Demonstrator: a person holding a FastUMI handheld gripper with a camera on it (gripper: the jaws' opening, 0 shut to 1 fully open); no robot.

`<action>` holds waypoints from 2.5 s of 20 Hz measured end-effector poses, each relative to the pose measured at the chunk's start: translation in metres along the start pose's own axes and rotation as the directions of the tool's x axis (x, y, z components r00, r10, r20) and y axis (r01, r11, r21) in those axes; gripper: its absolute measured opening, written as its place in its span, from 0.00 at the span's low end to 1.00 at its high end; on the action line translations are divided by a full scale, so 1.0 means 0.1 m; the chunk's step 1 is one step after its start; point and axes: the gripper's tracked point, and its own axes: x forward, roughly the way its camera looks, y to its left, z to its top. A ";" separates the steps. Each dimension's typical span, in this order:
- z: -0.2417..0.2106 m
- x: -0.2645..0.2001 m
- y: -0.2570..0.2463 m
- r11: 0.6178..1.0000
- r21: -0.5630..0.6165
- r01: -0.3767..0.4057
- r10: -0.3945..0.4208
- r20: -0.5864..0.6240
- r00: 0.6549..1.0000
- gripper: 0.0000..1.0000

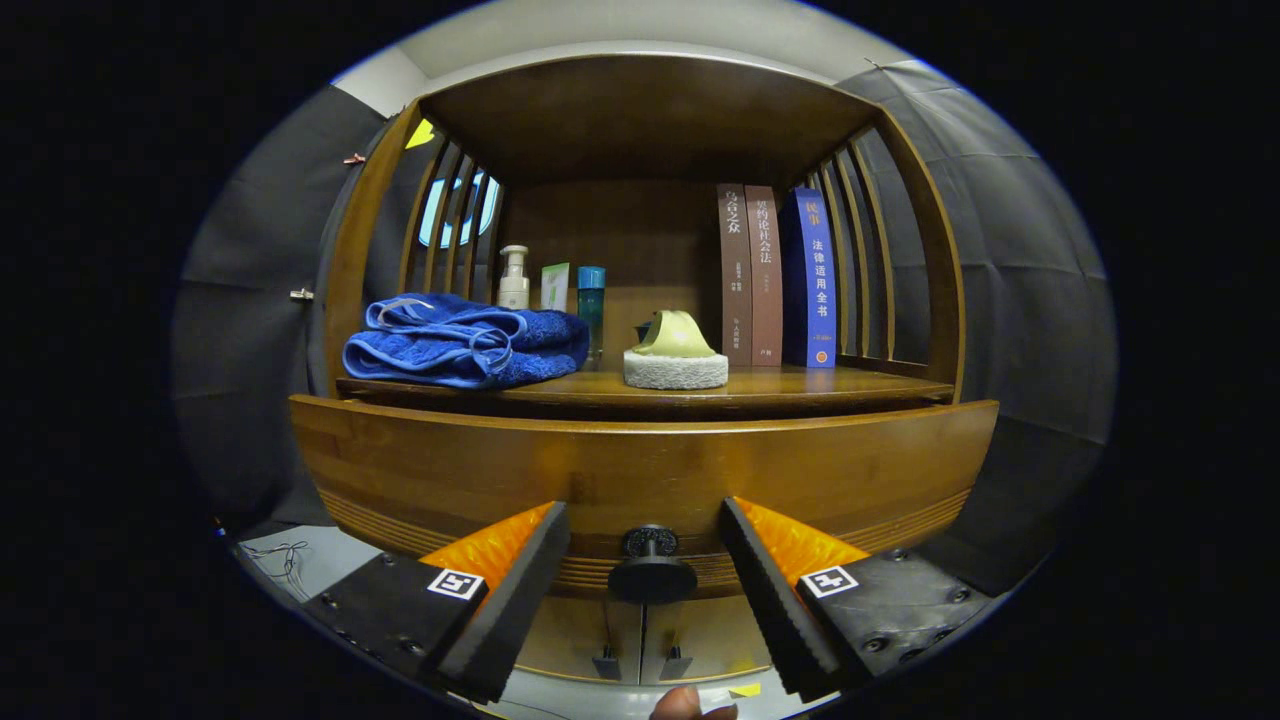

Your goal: Pull open the drawer, take out the items inside it, and place them on the countertop above the cabinet.

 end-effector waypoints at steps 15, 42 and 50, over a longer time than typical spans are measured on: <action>0.05 0.30 -0.01 1.000 0.017 0.012 -0.012 -0.015 1.000 0.99; 1.72 -2.15 -0.05 0.996 0.054 -0.075 0.073 0.035 0.997 0.99; 2.07 -2.57 -0.10 0.994 0.075 -0.078 0.075 0.037 0.996 0.98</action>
